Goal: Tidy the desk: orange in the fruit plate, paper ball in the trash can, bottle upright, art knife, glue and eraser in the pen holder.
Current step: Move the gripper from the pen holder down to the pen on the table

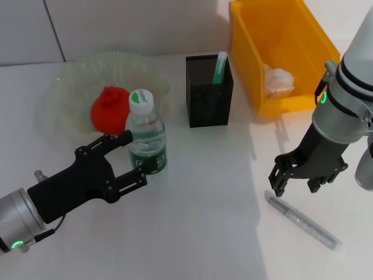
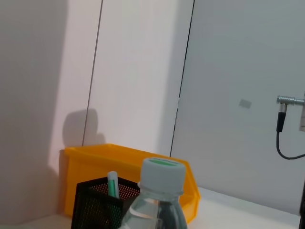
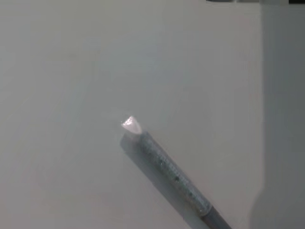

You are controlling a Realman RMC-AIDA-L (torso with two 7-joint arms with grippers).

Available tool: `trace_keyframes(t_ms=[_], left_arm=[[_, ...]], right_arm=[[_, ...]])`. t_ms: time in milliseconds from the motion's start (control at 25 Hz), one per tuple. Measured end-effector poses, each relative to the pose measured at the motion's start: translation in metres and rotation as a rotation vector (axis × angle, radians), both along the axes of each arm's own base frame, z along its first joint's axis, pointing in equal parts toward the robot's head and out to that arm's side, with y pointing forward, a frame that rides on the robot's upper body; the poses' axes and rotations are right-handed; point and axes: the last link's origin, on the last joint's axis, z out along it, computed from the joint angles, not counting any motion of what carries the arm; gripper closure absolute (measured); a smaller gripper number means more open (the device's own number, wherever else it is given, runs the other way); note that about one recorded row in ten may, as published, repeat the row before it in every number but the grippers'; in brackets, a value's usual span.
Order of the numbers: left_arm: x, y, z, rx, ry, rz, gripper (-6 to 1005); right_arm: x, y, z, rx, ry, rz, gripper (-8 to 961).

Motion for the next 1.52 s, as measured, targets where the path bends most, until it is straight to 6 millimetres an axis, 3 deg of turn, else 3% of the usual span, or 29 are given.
trace_keyframes(t_ms=[720,1520], left_arm=[[-0.001,0.006,-0.001,0.011,0.019,0.016,212],[0.0,0.01,-0.004,0.005,0.034,0.028,213]], right_arm=[[0.029,-0.003,0.001,-0.277,0.059,0.16,321],[0.037,0.004,-0.01,-0.402,0.029,0.214,322]])
